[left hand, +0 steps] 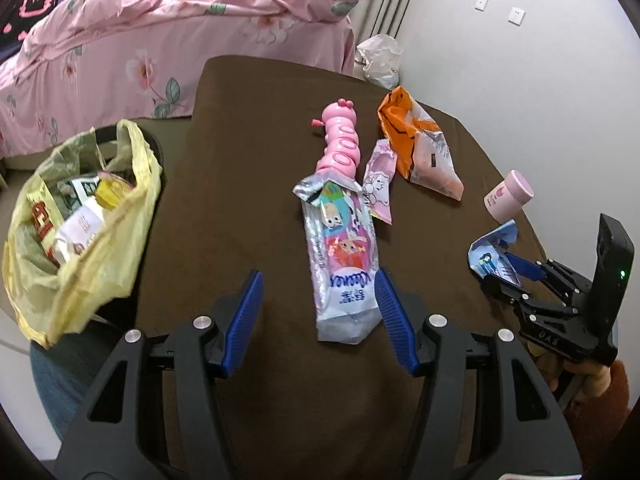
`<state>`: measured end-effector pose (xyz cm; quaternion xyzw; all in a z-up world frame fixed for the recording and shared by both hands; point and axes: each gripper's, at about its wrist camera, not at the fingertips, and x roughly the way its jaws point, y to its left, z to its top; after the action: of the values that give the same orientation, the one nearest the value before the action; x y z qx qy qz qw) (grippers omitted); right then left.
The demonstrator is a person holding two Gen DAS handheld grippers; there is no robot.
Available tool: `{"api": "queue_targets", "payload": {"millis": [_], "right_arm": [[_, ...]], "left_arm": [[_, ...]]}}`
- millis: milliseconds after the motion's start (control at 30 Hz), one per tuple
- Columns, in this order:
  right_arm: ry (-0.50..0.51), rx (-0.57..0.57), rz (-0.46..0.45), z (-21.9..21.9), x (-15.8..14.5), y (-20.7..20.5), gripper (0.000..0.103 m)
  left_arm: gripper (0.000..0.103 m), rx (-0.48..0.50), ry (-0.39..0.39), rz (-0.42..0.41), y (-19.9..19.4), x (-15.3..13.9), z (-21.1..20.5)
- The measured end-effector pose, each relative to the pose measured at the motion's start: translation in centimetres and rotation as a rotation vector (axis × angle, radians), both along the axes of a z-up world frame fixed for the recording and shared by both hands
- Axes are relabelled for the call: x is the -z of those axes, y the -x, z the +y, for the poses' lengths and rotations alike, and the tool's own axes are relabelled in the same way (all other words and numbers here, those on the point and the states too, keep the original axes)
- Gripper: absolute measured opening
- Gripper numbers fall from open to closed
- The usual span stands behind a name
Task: Collect trash
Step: 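Grasp the blue-and-white wrapper with the right tool while the left tool lifts its wrapper, then carry both held wrappers over the yellow bag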
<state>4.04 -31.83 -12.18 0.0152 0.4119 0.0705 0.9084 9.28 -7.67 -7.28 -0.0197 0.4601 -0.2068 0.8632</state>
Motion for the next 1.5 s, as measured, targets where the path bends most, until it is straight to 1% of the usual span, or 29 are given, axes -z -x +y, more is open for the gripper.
{"api": "queue_targets", "payload": {"millis": [100, 267, 300, 333, 367, 400, 500, 600, 700, 800, 900, 1033, 1100, 1167, 1233, 1333, 1433, 1500], "right_arm": [[-0.021, 0.014, -0.009, -0.5, -0.3, 0.4, 0.050], [-0.022, 0.021, -0.032, -0.9, -1.2, 0.8, 0.050], [-0.023, 0.023, -0.032, -0.9, -1.2, 0.8, 0.050], [-0.024, 0.027, -0.033, -1.0, -1.3, 0.8, 0.050], [-0.025, 0.030, -0.035, -1.1, -1.3, 0.8, 0.050], [-0.026, 0.033, -0.036, -1.2, -1.4, 0.8, 0.050], [-0.023, 0.041, -0.042, -1.4, -1.8, 0.8, 0.050], [-0.020, 0.043, -0.052, -1.4, -2.5, 0.7, 0.050], [0.003, 0.026, -0.075, -0.8, -3.7, 0.5, 0.050], [0.021, 0.002, -0.102, 0.1, -5.1, -0.1, 0.050], [0.035, -0.045, -0.137, 1.8, -7.0, -1.2, 0.050], [0.049, -0.141, -0.187, 5.7, -9.4, -3.0, 0.050], [0.045, -0.199, -0.198, 7.9, -10.3, -4.3, 0.050], [0.039, -0.258, -0.205, 10.2, -11.1, -5.7, 0.050], [0.041, -0.330, -0.217, 13.0, -11.8, -7.2, 0.050], [0.045, -0.419, -0.227, 16.7, -12.1, -9.7, 0.050], [0.003, -0.489, -0.198, 19.9, -11.6, -12.8, 0.050], [-0.023, -0.527, -0.170, 21.7, -11.1, -14.7, 0.050]], "left_arm": [[0.055, 0.000, -0.002, 0.008, 0.0, 0.3, -0.9], [0.054, -0.014, -0.080, 0.012, -0.9, 1.7, -2.8], [0.040, -0.016, -0.094, -0.017, -0.8, 1.7, -3.1], [0.028, -0.010, -0.103, -0.017, -0.8, 1.8, -3.3], [0.020, -0.003, -0.099, -0.010, -0.7, 1.9, -3.4], [0.018, 0.005, -0.085, -0.010, -0.5, 1.7, -3.4], [0.014, 0.041, -0.087, -0.042, 0.8, 0.9, -3.7], [0.014, 0.086, -0.086, -0.082, 2.2, -0.2, -4.2], [0.014, 0.096, -0.073, -0.118, 3.1, -1.3, -3.9], [0.014, 0.081, -0.058, -0.166, 3.5, -2.7, -3.0], [0.014, 0.034, -0.028, -0.199, 3.2, -4.0, -1.0], [0.014, -0.059, 0.005, -0.220, 2.1, -4.9, 3.2], [0.014, -0.125, 0.023, -0.225, 1.2, -5.0, 6.1], [0.014, -0.222, 0.045, -0.227, -0.1, -4.8, 9.7], [0.014, -0.331, 0.075, -0.212, -1.4, -4.2, 13.7], [0.014, -0.424, 0.114, -0.181, -2.7, -2.9, 17.9], [0.014, -0.438, 0.152, -0.140, -4.0, -1.2, 19.6], [0.014, -0.431, 0.151, -0.080, -5.0, 0.5, 19.7]]}}
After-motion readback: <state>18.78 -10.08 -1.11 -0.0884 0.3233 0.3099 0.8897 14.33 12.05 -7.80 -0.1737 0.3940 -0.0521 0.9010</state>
